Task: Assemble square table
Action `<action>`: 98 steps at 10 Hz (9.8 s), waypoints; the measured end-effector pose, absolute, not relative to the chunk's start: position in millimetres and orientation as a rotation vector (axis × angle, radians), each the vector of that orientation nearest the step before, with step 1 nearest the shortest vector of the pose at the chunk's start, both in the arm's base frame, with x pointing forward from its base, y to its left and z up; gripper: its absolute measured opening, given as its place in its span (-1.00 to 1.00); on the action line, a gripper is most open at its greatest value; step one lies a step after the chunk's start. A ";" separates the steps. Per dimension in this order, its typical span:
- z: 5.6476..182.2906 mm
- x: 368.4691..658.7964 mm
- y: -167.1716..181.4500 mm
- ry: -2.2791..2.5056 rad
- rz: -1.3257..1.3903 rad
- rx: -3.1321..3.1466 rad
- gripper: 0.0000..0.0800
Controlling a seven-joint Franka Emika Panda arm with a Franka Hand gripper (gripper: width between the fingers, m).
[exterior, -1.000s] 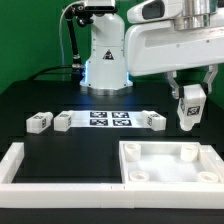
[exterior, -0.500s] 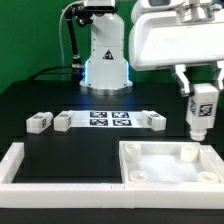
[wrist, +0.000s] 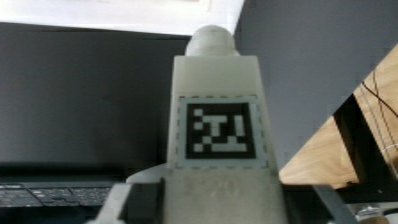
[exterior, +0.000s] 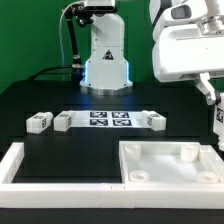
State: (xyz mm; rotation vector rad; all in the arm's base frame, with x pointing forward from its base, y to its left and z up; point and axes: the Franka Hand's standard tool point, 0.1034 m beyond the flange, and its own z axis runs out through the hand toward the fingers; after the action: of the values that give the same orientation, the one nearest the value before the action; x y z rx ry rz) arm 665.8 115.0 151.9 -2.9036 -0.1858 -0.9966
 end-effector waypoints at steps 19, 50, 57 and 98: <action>86.0 662.7 105.5 -0.256 -0.965 -2.957 -0.27; 80.6 674.4 94.6 0.068 -0.098 -3.094 -0.27; 78.2 674.6 99.7 1.361 -0.017 -2.674 -0.27; 73.9 678.2 118.6 0.817 -0.130 -2.904 0.62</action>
Offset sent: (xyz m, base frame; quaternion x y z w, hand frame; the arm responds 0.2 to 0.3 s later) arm 0.0029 -0.0007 -0.0287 -0.0178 0.0350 0.0072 0.9992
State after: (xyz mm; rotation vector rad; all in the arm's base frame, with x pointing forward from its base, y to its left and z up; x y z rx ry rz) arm 678.2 118.6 73.9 -2.9038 0.8171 -0.1303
